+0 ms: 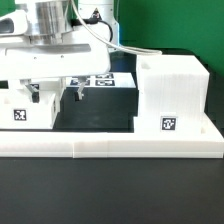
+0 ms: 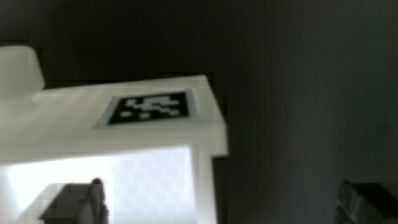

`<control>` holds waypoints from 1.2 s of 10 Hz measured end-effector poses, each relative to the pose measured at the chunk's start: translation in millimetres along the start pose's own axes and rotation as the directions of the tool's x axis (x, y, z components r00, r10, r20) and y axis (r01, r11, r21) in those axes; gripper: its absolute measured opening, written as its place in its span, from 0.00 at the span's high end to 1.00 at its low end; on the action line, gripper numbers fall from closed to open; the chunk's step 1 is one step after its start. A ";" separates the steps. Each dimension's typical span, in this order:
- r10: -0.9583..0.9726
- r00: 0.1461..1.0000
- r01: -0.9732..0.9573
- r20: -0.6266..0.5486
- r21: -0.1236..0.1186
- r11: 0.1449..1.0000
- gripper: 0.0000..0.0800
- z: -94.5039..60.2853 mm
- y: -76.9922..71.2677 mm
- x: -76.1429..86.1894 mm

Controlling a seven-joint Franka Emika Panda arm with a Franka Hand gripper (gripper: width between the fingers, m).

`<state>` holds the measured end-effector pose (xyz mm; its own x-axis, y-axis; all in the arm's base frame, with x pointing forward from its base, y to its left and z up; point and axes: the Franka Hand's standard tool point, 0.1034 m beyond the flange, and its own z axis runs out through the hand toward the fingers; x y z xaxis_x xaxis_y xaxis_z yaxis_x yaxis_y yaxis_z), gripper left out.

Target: Assemble drawer

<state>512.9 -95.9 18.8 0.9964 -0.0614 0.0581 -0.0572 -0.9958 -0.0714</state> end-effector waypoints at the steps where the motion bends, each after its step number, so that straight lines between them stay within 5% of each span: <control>1: -0.002 1.000 0.002 0.006 -0.001 1.000 0.19 3.6 2.0 -1.6; 6: 0.004 1.000 -0.003 0.007 -0.012 1.000 0.19 10.5 7.6 -7.1; 7: 0.004 1.000 -0.004 0.007 -0.012 1.000 0.37 10.5 7.5 -7.0; 8: 0.004 1.000 -0.004 0.007 -0.012 1.000 0.37 10.5 7.5 -7.0; 10: 0.004 1.000 -0.004 0.007 -0.012 1.000 0.73 10.5 7.5 -7.0; 11: 0.003 1.000 -0.003 0.007 -0.012 1.000 0.73 10.6 7.0 -6.9; 12: 0.000 1.000 0.000 0.006 -0.011 1.000 0.93 10.4 5.6 -6.3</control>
Offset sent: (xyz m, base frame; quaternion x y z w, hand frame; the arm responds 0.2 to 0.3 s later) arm 0.0015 -0.0015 -0.0123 0.0025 0.0085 -0.0016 1.0000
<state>506.9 -100.3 7.7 0.9968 -0.0615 0.0519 -0.0583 -0.9965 -0.0606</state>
